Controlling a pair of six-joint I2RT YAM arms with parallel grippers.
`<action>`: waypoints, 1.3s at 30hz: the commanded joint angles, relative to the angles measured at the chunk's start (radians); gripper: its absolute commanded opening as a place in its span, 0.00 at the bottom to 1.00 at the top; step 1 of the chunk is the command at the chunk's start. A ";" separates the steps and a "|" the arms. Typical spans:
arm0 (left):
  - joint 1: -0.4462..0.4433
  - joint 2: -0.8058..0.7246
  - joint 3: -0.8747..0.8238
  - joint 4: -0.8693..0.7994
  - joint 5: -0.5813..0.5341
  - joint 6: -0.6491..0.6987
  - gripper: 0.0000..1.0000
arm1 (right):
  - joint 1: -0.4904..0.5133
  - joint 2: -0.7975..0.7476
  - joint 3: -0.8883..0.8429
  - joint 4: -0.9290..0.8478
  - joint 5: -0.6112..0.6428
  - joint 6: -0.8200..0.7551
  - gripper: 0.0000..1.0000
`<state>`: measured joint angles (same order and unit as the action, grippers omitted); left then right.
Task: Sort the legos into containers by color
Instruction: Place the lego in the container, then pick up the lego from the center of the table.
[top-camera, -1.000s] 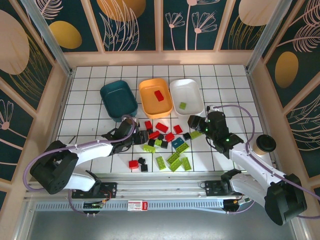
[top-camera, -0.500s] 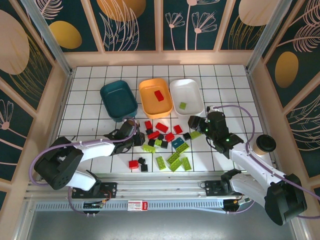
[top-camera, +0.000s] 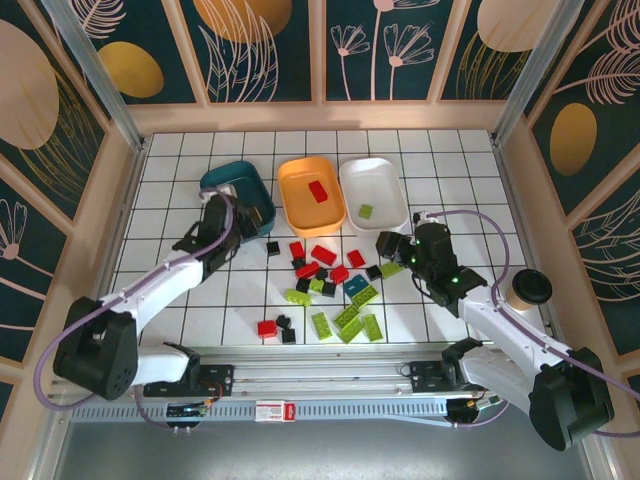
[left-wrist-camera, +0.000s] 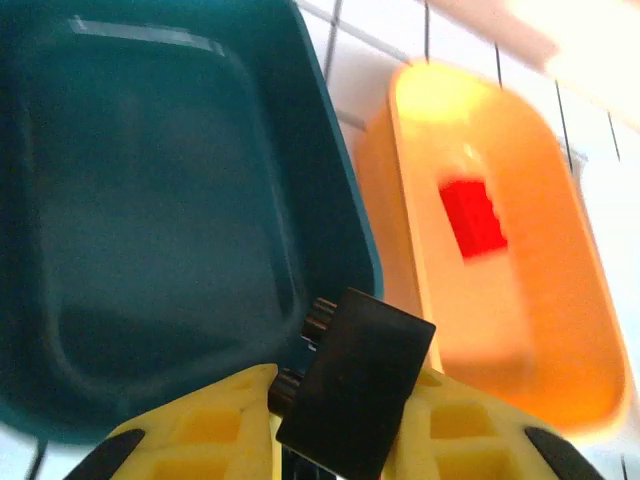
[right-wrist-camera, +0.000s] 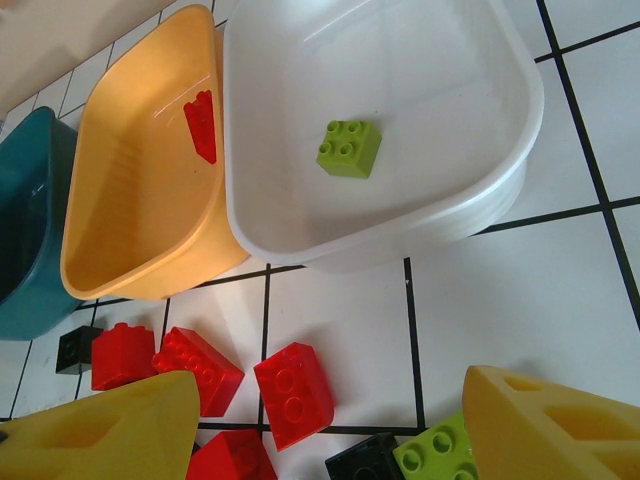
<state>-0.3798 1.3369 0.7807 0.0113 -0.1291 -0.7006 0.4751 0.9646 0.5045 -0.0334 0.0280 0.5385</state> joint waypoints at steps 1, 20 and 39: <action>0.068 0.121 0.101 -0.028 -0.051 0.004 0.16 | 0.008 0.003 -0.017 0.028 0.004 0.014 0.70; 0.152 0.557 0.520 -0.107 -0.083 0.027 0.49 | 0.007 -0.030 -0.051 0.007 -0.007 0.014 0.71; -0.065 -0.222 -0.161 0.159 0.134 -0.132 0.99 | 0.015 -0.005 -0.157 -0.013 -0.055 0.073 0.71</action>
<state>-0.4305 1.1725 0.6956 0.1246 -0.0257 -0.7807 0.4808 0.9543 0.3744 -0.0349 -0.0280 0.5762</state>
